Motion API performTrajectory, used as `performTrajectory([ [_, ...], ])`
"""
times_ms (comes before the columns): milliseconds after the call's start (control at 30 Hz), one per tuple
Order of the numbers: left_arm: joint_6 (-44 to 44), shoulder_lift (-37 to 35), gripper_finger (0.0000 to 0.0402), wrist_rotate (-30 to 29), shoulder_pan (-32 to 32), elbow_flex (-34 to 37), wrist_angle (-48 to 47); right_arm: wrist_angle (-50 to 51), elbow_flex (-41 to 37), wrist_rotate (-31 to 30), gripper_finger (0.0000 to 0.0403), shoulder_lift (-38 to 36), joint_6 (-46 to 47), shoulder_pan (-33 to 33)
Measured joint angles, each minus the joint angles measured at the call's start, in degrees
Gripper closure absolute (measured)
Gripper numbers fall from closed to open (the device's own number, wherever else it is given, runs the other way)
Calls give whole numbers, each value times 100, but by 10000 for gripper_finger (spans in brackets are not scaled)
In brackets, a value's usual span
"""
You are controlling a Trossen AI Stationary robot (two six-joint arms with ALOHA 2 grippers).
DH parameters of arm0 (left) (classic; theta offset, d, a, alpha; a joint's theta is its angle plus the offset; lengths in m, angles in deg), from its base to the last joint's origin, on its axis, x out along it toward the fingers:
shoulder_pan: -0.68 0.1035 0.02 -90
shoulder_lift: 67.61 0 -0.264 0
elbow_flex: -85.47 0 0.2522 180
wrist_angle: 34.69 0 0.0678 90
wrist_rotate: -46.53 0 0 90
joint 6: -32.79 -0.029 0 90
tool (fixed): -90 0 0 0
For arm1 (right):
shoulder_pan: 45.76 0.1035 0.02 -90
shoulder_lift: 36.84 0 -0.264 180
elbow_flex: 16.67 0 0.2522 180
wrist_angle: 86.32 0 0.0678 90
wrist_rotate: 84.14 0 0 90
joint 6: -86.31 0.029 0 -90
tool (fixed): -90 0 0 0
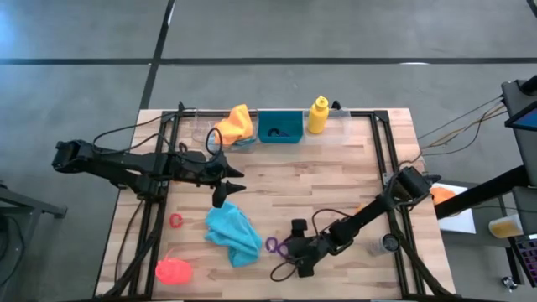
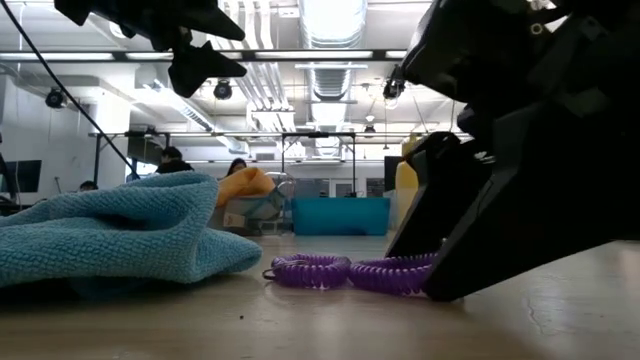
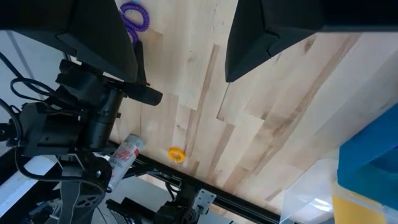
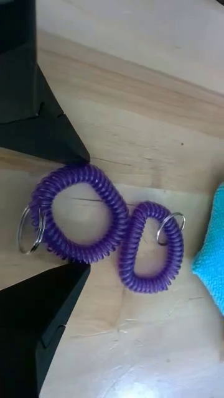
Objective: Pick & Place Sports Items
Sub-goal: Put the right purple spring keychain into the blue bin
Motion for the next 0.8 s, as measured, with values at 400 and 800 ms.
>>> performTrajectory([
  [400, -2, 0, 155, 0, -15, 26, 5, 48, -11, 99, 257, -38, -119, -72],
  [800, -20, 0, 155, 0, -32, 1048, 1348, 1242, -73, -457, 379, -739, -657, -460],
])
